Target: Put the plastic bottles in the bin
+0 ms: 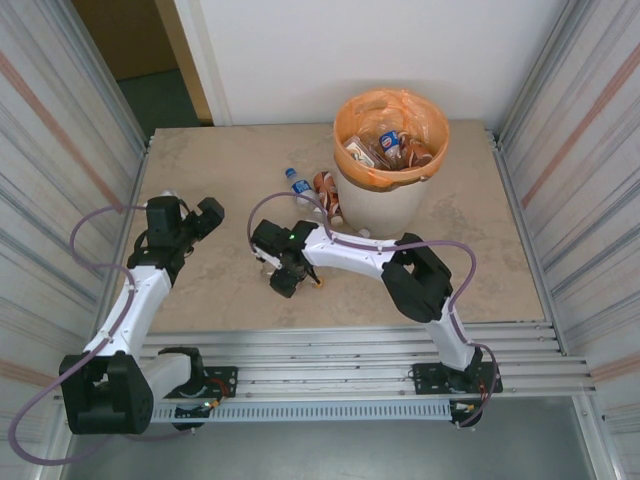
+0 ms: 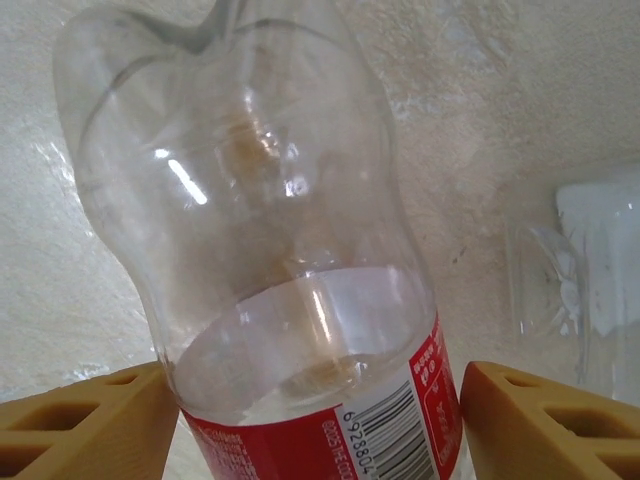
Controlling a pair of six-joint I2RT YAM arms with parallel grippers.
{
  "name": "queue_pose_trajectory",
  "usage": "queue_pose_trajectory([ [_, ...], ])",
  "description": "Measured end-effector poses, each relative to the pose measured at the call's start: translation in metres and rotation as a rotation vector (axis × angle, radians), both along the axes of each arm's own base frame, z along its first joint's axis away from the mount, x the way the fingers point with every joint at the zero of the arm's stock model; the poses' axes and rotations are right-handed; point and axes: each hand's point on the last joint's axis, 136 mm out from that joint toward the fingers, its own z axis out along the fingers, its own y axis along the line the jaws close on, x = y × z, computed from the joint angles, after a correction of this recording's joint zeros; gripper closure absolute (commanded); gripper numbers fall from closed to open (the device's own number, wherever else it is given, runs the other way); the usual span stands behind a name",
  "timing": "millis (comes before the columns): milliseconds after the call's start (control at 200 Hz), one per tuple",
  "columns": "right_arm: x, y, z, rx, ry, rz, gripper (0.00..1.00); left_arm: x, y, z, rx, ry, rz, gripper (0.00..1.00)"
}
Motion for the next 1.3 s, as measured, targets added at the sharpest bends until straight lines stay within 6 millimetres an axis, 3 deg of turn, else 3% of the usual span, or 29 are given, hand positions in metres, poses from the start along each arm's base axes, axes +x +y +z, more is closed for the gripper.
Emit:
queue_pose_trajectory([
  [421, -0.001, 0.011, -0.029, -0.013, 0.053, 0.009, 0.3, 0.0, -0.001, 0.001, -0.003, -0.003, -0.003, 0.01],
  [1032, -0.001, 0.02, -0.03, 0.006, 0.065, 0.013, 0.6, 0.0, 0.001, -0.001, -0.004, -0.002, 0.001, 0.01],
  [1167, 0.0, 0.021, -0.02, 0.025, 0.056, 0.005, 0.67, 0.0, 0.001, -0.001, -0.004, -0.002, 0.001, 0.01],
  [1302, 0.004, 0.025, 0.012, 0.09, 0.025, -0.021, 0.73, 0.0, 0.001, 0.001, -0.004, -0.006, 0.002, 0.01],
])
